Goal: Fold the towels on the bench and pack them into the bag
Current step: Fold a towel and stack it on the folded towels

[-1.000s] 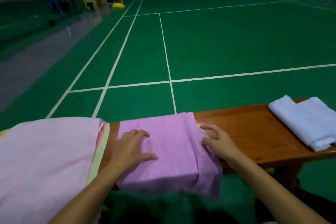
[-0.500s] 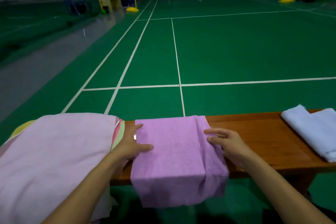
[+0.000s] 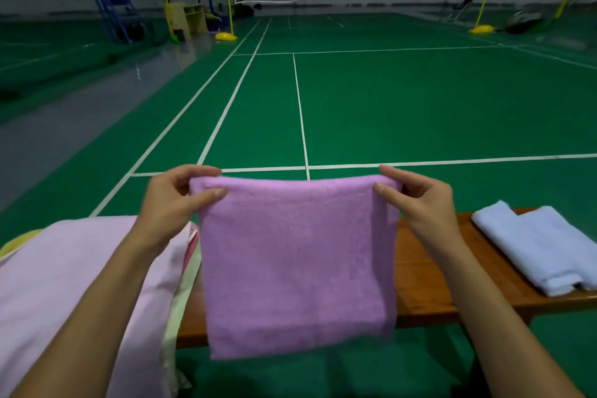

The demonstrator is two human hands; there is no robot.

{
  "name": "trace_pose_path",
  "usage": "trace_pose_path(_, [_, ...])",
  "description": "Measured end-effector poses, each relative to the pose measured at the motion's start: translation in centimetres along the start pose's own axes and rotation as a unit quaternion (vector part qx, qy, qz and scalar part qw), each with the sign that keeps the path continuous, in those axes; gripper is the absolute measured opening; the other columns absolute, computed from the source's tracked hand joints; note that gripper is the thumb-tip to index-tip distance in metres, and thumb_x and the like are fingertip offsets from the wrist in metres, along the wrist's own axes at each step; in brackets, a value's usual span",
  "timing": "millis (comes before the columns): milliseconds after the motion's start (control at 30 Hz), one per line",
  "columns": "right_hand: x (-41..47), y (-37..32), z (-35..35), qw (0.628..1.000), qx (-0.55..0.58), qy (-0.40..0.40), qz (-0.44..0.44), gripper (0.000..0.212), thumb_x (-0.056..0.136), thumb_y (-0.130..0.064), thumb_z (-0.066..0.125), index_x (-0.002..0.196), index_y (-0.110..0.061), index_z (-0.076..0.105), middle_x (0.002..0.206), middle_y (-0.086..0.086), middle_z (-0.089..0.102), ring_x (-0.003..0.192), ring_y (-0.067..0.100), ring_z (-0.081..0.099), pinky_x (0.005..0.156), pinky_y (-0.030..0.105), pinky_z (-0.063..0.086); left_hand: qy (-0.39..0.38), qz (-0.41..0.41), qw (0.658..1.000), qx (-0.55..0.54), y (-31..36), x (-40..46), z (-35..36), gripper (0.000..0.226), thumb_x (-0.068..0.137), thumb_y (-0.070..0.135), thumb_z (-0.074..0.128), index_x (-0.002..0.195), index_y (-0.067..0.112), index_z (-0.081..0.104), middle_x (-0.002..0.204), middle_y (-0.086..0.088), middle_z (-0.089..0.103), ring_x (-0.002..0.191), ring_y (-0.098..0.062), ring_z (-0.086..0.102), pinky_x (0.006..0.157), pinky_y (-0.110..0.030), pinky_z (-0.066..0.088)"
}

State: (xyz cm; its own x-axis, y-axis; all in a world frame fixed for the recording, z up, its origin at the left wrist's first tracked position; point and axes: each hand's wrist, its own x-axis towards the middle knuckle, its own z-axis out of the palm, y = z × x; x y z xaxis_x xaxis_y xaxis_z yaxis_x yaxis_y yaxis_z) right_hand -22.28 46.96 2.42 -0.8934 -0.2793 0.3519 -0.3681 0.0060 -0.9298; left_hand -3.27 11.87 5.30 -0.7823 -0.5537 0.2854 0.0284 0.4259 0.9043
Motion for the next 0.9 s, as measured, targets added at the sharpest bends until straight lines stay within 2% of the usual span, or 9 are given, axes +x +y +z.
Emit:
trace_pose_path(100, [0.8, -1.1, 0.3, 0.989, -0.107, 0.046, -0.094, 0.041, 0.086, -0.010, 0.085, 0.126, -0.011, 0.075, 0.115, -0.008, 0.075, 0.098, -0.010, 0.069, 0.089, 0.012, 0.053, 0.018, 0.059, 0.996, 0.069, 0.7, 0.7, -0.3, 0.038, 0.080, 0.012, 0.090, 0.115, 0.019, 0.078, 0.100, 0.008, 0.080, 0.092, -0.010, 0.074, 0.079, -0.023, 0.062])
trace_pose_path(300, [1.2, -2.1, 0.9, 0.938, -0.267, 0.129, -0.177, 0.027, 0.085, -0.019, 0.087, 0.111, -0.016, 0.081, 0.093, -0.008, 0.076, 0.080, 0.004, 0.067, 0.081, 0.008, 0.049, 0.085, 0.133, 0.974, 0.161, 0.8, 2.3, 0.1, 0.037, 0.081, 0.022, 0.090, 0.115, 0.019, 0.077, 0.101, 0.007, 0.075, 0.093, -0.007, 0.070, 0.079, -0.025, 0.057])
trace_pose_path(433, [0.9, -2.7, 1.4, 0.913, -0.325, 0.157, -0.188, 0.015, 0.083, -0.021, 0.086, 0.094, -0.021, 0.076, 0.080, -0.006, 0.071, 0.077, 0.020, 0.067, 0.075, 0.037, 0.053, 0.115, 0.146, 0.970, 0.157, 0.7, 2.8, -0.1, 0.025, 0.084, 0.026, 0.088, 0.106, 0.020, 0.077, 0.095, 0.005, 0.073, 0.089, -0.008, 0.068, 0.076, -0.025, 0.056])
trace_pose_path(500, [1.1, -2.6, 1.4, 0.901, -0.356, 0.148, -0.199, 0.016, 0.084, -0.021, 0.085, 0.091, -0.021, 0.071, 0.083, -0.005, 0.065, 0.084, 0.027, 0.060, 0.078, 0.039, 0.046, 0.129, 0.143, 0.970, 0.150, 0.7, 3.1, -0.5, 0.017, 0.086, 0.027, 0.086, 0.098, 0.022, 0.075, 0.095, 0.002, 0.071, 0.085, -0.010, 0.064, 0.073, -0.028, 0.055])
trace_pose_path(567, [1.3, -2.5, 1.4, 0.909, -0.344, 0.134, -0.194, 0.016, 0.085, -0.021, 0.084, 0.091, -0.022, 0.069, 0.095, 0.001, 0.060, 0.093, 0.030, 0.055, 0.083, 0.036, 0.039, 0.132, 0.124, 0.974, 0.139, 0.8, 3.2, -0.5, 0.013, 0.090, 0.028, 0.083, 0.093, 0.023, 0.072, 0.098, -0.003, 0.067, 0.084, -0.010, 0.060, 0.074, -0.029, 0.053])
trace_pose_path(633, [1.1, -2.8, 1.5, 0.941, -0.274, 0.118, -0.161, 0.017, 0.089, -0.021, 0.081, 0.091, -0.024, 0.065, 0.106, 0.002, 0.058, 0.101, 0.024, 0.058, 0.085, 0.036, 0.046, 0.106, 0.069, 0.991, 0.049, 1.5, 3.0, -0.4, 0.014, 0.092, 0.030, 0.079, 0.094, 0.019, 0.072, 0.102, -0.007, 0.069, 0.086, -0.010, 0.061, 0.080, -0.033, 0.054])
trace_pose_path(700, [0.8, -3.3, 2.0, 0.966, -0.212, 0.090, -0.119, 0.019, 0.093, -0.021, 0.076, 0.089, -0.021, 0.058, 0.097, -0.005, 0.063, 0.086, 0.007, 0.060, 0.076, 0.026, 0.048, 0.069, 0.016, 0.997, -0.030, 2.1, 2.5, -0.4, 0.026, 0.092, 0.037, 0.076, 0.100, 0.012, 0.072, 0.102, -0.005, 0.071, 0.088, -0.009, 0.063, 0.085, -0.039, 0.056])
trace_pose_path(767, [0.3, -3.6, 2.5, 0.980, -0.174, 0.068, -0.075, 0.021, 0.098, -0.024, 0.073, 0.090, -0.016, 0.055, 0.076, -0.006, 0.056, 0.060, 0.003, 0.044, 0.056, 0.019, 0.037, 0.048, -0.001, 0.997, -0.057, 2.6, 1.9, -0.5, 0.037, 0.089, 0.043, 0.075, 0.102, 0.009, 0.070, 0.101, -0.006, 0.072, 0.092, -0.016, 0.067, 0.086, -0.045, 0.057])
trace_pose_path(900, [-0.5, -4.4, 2.1, 0.990, -0.113, 0.083, -0.032, 0.028, 0.098, -0.036, 0.073, 0.095, -0.013, 0.058, 0.073, -0.004, 0.050, 0.055, 0.003, 0.039, 0.052, 0.018, 0.033, 0.047, 0.013, 0.998, -0.050, 3.9, 0.7, -1.2, 0.029, 0.088, 0.034, 0.081, 0.098, 0.009, 0.071, 0.099, -0.009, 0.077, 0.096, -0.029, 0.075, 0.082, -0.049, 0.062])
